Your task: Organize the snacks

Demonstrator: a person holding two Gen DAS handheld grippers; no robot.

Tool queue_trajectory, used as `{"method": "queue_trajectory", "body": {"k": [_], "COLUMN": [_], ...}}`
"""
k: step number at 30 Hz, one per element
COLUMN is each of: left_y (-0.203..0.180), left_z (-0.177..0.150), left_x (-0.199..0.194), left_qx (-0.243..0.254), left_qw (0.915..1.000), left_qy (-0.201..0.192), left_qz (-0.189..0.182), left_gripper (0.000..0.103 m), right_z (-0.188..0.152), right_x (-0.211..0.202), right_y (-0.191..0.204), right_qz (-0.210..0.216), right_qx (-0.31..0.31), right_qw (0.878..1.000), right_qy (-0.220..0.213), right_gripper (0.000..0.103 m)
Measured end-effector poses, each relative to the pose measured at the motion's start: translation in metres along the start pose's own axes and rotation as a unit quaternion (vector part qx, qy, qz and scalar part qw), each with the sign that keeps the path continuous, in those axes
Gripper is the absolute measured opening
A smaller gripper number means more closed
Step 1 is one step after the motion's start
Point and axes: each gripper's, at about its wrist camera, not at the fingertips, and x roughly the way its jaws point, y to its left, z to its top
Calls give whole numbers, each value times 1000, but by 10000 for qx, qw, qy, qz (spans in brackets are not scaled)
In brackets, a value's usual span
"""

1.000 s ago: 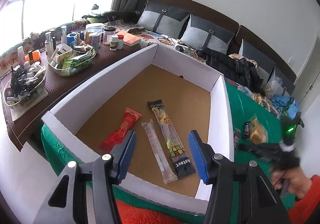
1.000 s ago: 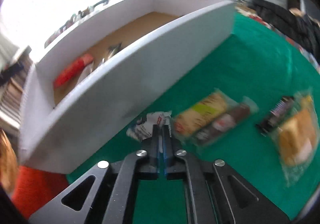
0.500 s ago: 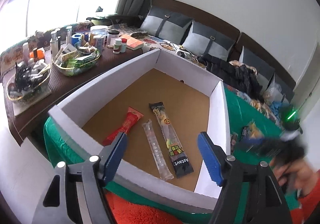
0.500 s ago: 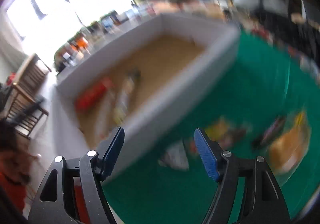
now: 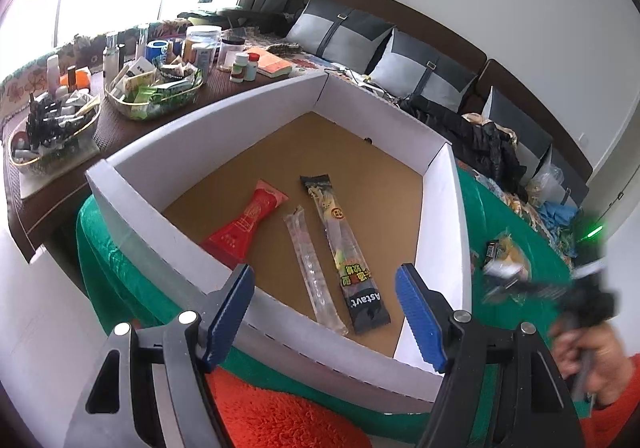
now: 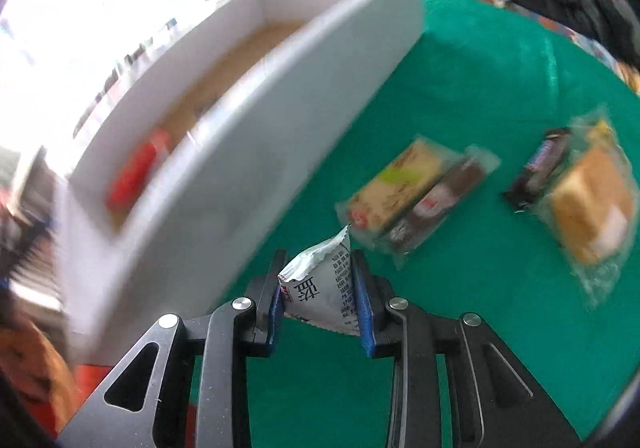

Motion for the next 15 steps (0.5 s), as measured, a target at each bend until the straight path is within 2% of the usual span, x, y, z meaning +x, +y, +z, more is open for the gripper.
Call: {"method": "queue_trajectory", "body": {"k": [2,5,6,7,8,9,11,13,15], "left_y": [-3,-10,-14,-18,-22,-24,-25,-27,-35], "left_z": [1,5,6,8,9,10,10,5,-1], "left_x": [2,2,0,-2,-5,-6,-10,-11,-9], "left_qx": [24,-12,33,111,200,245,281,297,316], "left_qw": [10000,10000,10000,9999,9998,9997,9996,9995,9995], "left_qy": [-10,-2,-23,-54,-72,-58,-88,-110,-40], "left_qz": [25,-66,-63,-31,10,32,44,24,-34], "left_gripper": [72,72,72,73,75,84,92,96,96], "right_z": [14,42,52,58,62,64,53,36,12], "right_x": [-30,-52,-49,-43,-30,-22,-18,-25,-30], "right_y": [17,77,95,111,124,129,129,109,73], "right_qz": [312,710,741,704,601,498,259,157,-145], "right_qx": [-16,-479,-575,-662,-733,-742,-716,-621,-522], "right_qw": [9989,9935,9922,9916,9924,9933,9944,9941,9935], "right_qy": [-358,-751,-819,-856,-787,-731,-733,-875,-997], "right_gripper": [31,33,41,66,79,80,80,80,80]}}
